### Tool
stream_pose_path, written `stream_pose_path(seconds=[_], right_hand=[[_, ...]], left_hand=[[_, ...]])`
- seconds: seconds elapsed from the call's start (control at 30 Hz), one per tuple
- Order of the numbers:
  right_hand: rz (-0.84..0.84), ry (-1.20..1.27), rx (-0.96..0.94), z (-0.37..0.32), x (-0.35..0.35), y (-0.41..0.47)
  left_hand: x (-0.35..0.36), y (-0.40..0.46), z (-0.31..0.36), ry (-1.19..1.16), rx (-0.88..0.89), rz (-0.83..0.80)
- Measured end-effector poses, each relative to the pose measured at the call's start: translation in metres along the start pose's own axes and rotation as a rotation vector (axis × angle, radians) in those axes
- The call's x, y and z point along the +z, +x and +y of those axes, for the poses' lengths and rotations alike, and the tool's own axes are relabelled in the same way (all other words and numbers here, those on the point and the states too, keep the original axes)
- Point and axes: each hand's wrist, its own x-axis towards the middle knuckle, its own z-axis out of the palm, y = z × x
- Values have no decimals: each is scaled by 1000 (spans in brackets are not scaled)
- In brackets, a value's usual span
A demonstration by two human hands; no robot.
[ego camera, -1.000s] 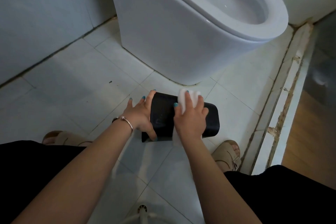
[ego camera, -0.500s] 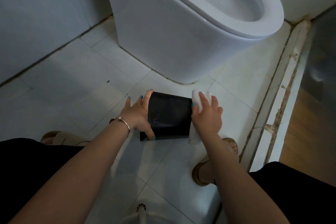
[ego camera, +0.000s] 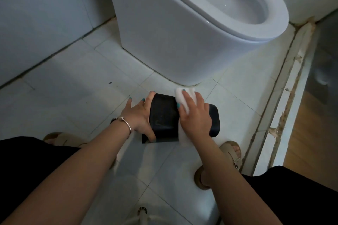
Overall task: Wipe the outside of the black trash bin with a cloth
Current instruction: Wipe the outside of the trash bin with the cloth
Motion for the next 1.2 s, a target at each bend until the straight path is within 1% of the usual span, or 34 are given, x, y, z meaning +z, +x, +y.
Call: stream_pose_path(seconds=[0.07, 0.17, 0.27, 0.33, 0.4, 0.43, 0.57, 0.63, 0.77, 0.87, 0.97, 1.0, 1.07, 1.1, 1.13, 1.2], right_hand=[[2, 37, 40, 19, -3, -1], [-24, 43, 41, 28, -4, -1], [71, -130, 33, 22, -2, -1], [155, -208, -46, 22, 0, -4], [187, -230, -127, 25, 2, -11], [184, -221, -115, 25, 3, -14], [106, -124, 74, 15, 7, -16], [85, -70, 80, 14, 10, -15], [101, -17, 112, 3, 15, -19], [113, 9, 46, -35, 22, -29], [98, 24, -99, -69, 26, -36], [100, 26, -148, -70, 25, -34], [104, 0, -225, -55, 21, -28], [102, -27, -230, -42, 19, -26], [103, -49, -195, -29, 16, -24], [107, -47, -42, -11, 11, -22]], left_hand=[[2, -1, 1, -16, 5, 4], [5, -3, 4, -20, -9, -4], [3, 0, 4, -37, -13, 14], [4, 1, 3, -39, -7, 12], [6, -1, 3, -42, 1, 4], [6, -1, 3, -44, 3, 3], [7, -1, 2, -72, 11, 6], [10, -1, 1, -132, 23, -5], [17, -1, -1, -243, 34, -15], [19, 3, -4, -184, 39, -8], [21, 7, -8, -28, 62, -33], [20, 6, -8, -41, 59, -32], [15, 2, -6, -140, 38, 20], [12, -1, -4, -166, 45, 46], [10, -2, -3, -172, 49, 51], [7, -6, 0, -180, 39, 41]])
